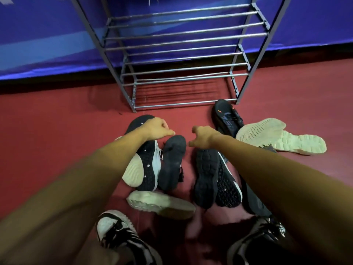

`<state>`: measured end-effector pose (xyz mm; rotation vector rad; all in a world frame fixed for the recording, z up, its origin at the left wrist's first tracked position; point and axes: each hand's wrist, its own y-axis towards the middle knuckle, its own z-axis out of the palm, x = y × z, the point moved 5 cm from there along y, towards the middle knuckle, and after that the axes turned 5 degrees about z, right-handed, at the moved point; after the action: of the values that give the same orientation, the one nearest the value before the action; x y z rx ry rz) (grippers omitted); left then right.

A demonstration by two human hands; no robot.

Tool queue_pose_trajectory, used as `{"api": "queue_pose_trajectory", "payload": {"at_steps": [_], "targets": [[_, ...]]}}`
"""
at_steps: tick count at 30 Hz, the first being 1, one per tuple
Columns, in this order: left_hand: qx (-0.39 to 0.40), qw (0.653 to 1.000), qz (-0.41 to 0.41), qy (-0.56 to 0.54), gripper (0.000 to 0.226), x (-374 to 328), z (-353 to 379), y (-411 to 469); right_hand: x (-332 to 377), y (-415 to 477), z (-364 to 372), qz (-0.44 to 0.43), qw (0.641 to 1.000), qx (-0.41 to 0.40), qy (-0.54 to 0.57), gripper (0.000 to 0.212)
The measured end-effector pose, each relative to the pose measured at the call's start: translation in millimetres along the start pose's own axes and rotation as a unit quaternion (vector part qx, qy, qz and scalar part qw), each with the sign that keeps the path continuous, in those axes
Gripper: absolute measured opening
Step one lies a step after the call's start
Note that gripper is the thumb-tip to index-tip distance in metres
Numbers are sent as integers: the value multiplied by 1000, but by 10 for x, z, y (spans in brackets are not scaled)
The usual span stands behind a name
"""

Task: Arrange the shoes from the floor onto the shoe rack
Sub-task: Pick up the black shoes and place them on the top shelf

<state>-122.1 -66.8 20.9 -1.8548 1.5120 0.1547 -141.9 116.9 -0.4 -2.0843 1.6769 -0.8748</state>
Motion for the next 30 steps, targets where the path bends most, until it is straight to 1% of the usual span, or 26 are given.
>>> {"api": "queue_pose_trajectory", "payload": {"at_steps": [2,6,9,11,13,15,19,22,26,27,28,30], "targets": [[12,1000,-14,1,31,61,132,-16,-31,-1,113,5,1000,14,-17,65],[35,999,-30,-7,30,210,500,13,0,23,303,-1,999,40,-24,58],[21,998,-41,-39,26,316,777,66,39,60,482,-3,998,64,-25,53],[21,998,-51,-41,28,372,920,116,61,105,603,-6,996,80,-28,53],[40,997,-68,-14,38,437,1040,150,84,155,717,-10,996,86,-32,49],[55,995,-85,20,56,516,1141,166,90,218,834,-14,995,94,-42,49],[58,985,-152,57,89,790,1378,134,35,294,1046,-2,993,110,-47,52],[64,980,-157,104,95,902,1584,111,-9,337,1172,4,992,122,-41,50],[61,972,-186,128,101,896,1692,136,0,399,1208,14,990,138,-14,55],[51,971,-196,131,101,879,1703,139,14,412,1210,16,989,143,-7,57],[37,969,-204,134,96,862,1694,133,23,436,1217,17,989,146,0,59],[-31,976,-192,95,67,829,1656,122,38,471,1220,24,988,150,5,60]]}}
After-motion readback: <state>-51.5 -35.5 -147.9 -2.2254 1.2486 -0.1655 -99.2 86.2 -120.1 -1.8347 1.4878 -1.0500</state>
